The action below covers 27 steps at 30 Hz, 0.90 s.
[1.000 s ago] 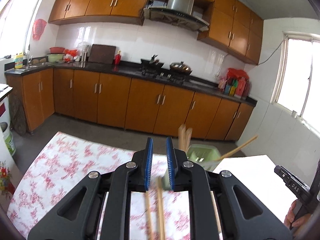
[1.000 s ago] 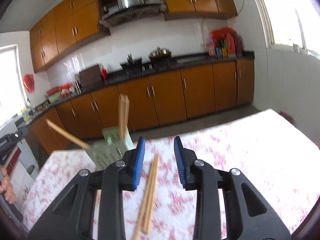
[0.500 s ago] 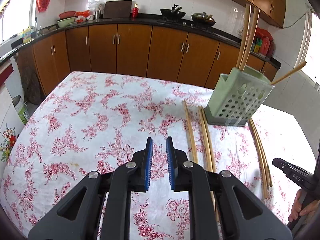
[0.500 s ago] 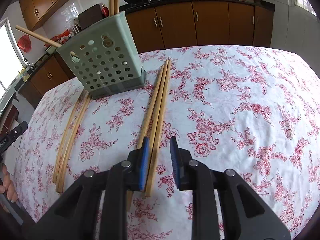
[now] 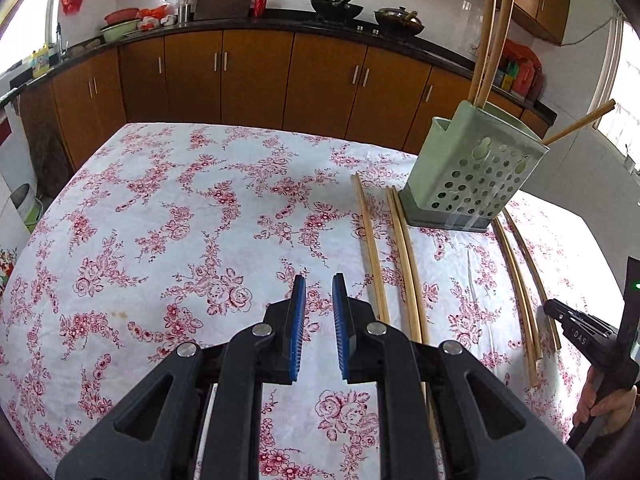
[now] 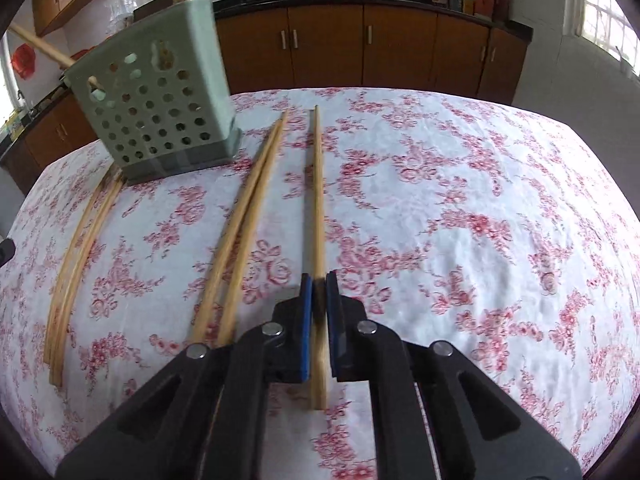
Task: Organize utensils
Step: 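Grasp another chopstick with the right gripper while the left gripper grasps one too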
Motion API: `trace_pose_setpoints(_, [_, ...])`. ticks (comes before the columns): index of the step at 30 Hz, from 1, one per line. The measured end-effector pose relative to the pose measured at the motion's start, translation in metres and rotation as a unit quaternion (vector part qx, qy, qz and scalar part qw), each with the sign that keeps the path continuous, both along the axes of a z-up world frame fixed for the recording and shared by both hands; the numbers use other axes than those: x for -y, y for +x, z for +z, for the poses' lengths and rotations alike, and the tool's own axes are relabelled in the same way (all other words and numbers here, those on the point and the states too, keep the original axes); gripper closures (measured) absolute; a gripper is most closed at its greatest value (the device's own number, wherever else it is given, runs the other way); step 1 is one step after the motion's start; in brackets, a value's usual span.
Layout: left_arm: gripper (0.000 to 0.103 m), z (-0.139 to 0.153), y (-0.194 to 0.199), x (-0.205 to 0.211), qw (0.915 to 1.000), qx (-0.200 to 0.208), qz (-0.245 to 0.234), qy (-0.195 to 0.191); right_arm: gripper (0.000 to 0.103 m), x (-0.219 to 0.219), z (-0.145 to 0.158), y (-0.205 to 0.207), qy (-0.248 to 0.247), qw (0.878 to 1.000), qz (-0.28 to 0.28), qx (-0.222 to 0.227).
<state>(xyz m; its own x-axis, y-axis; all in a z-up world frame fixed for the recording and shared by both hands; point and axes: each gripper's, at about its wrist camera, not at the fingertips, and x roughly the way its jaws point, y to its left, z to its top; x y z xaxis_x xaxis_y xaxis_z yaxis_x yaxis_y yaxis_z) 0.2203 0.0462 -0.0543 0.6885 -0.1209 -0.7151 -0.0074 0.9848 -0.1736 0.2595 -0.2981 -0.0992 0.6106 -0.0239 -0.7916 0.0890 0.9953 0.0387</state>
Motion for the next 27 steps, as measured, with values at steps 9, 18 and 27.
trace_pose_setpoints(9, [0.088,-0.016,0.002,0.027,0.9981,-0.021,-0.054,-0.018,0.095,0.045,-0.001,0.0,0.018,0.997,-0.072,0.002])
trace_pose_setpoints(18, [0.077,-0.029,0.009,0.049,0.9962,-0.041,-0.077,-0.004,0.095,0.039,-0.001,-0.01,0.009,0.998,-0.062,0.007])
trace_pose_setpoints(27, [0.095,-0.04,0.012,0.056,0.9957,-0.049,-0.063,0.046,0.095,0.038,0.001,-0.01,0.001,0.998,-0.056,0.009])
